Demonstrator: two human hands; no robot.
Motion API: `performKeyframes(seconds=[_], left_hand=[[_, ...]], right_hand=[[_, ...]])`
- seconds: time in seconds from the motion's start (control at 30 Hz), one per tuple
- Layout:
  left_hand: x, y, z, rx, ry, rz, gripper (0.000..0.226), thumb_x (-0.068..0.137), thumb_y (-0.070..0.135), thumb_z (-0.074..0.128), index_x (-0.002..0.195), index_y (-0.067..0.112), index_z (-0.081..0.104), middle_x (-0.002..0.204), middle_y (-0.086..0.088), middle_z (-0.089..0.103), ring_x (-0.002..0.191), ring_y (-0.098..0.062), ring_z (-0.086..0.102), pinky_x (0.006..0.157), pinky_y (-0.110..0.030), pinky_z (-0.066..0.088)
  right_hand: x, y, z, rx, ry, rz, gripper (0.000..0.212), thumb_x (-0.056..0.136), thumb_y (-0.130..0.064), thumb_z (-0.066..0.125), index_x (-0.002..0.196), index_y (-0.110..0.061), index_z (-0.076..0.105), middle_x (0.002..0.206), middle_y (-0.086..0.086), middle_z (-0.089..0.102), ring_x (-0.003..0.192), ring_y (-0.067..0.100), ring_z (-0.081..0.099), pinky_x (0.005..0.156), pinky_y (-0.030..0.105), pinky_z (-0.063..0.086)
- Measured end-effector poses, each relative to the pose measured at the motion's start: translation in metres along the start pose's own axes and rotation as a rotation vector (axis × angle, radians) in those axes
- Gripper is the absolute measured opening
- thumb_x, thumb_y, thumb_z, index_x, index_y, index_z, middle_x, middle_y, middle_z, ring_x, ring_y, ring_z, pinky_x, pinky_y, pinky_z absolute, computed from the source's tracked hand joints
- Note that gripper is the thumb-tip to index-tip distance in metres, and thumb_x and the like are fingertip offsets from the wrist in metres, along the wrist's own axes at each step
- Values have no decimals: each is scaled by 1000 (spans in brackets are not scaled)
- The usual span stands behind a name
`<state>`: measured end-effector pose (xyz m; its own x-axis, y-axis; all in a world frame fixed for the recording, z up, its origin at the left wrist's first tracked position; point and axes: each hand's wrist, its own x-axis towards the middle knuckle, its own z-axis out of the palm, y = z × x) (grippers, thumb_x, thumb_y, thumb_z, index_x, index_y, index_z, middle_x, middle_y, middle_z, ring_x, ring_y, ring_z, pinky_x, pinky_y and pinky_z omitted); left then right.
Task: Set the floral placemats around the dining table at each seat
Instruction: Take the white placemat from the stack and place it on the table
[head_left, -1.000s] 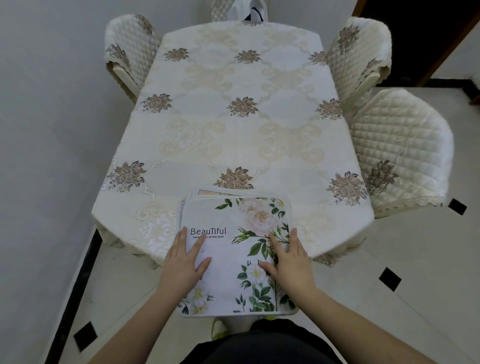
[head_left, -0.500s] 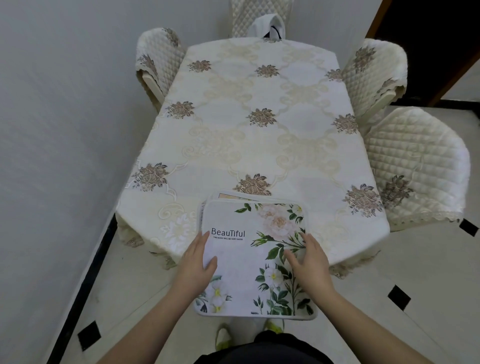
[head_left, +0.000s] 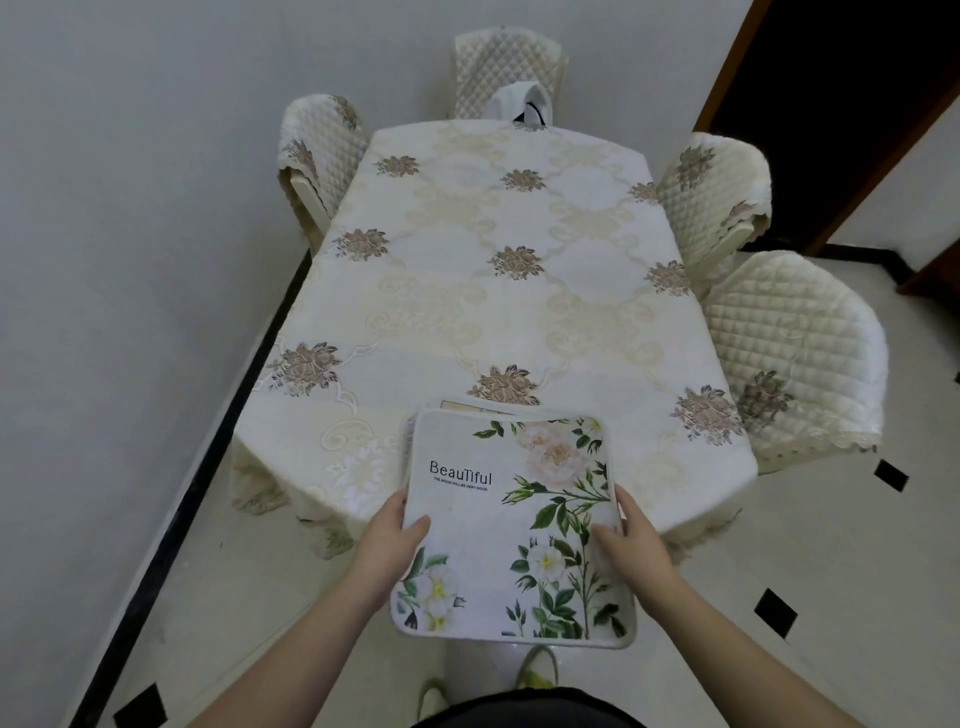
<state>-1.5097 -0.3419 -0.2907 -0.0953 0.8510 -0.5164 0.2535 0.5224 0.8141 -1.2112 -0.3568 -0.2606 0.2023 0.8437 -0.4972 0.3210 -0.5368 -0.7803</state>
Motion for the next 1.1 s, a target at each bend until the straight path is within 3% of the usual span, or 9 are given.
performKeyframes(seconds=[0.13,0.23,0.37,0.53,0.67,0.83,1.0,1.1], left_hand=[[-9,16,-12,-23,-48,48,32,95,8,57,125,20,57,110,-1,73,92,-18,73,83,-43,59],[-13,41,-18,-19,-52,142,31,96,8,58,122,25,55,108,0,73,88,-17,74,75,-35,59],[-18,78,-15,44,-124,270,35,96,12,59,123,33,50,110,6,72,92,-13,72,81,-36,58],[-22,111,0,50,-195,353,34,96,14,59,121,38,54,110,8,73,90,-13,74,80,-41,60],[-26,131,21,28,-256,353,38,97,15,60,131,30,53,110,1,74,87,-22,75,79,-52,59],[-37,153,56,-28,-319,322,37,96,9,60,129,27,55,100,-7,77,82,-35,75,79,-58,57],[-59,181,109,-87,-367,287,31,96,5,59,121,21,58,99,-12,76,82,-41,73,78,-60,57],[-76,198,153,-63,-402,293,32,96,7,60,124,21,58,99,-14,76,80,-41,73,75,-58,58]], right_hand=[[-20,-13,-6,99,58,-57,49,95,-8,55,136,-33,45,115,-4,68,91,13,71,77,37,60],[-33,-18,-23,198,114,-77,47,96,-11,56,135,-35,45,113,-1,70,91,16,72,80,43,60],[-50,-29,-49,298,178,-92,46,96,-10,56,133,-36,45,110,6,71,88,25,73,77,51,59],[-72,-37,-73,337,283,-110,45,95,-7,57,127,-37,47,107,4,72,86,25,74,77,51,59],[-92,-31,-96,411,332,-119,42,95,-4,56,125,-33,51,106,4,73,86,24,74,79,52,58],[-106,-15,-132,522,343,-108,42,96,-4,55,130,-28,50,105,10,73,85,31,74,74,51,59],[-123,7,-182,621,380,-111,41,96,-5,55,129,-29,51,102,10,75,83,34,74,65,47,60],[-135,24,-223,650,421,-124,38,96,-4,56,125,-29,52,95,8,76,82,34,73,71,52,59]])
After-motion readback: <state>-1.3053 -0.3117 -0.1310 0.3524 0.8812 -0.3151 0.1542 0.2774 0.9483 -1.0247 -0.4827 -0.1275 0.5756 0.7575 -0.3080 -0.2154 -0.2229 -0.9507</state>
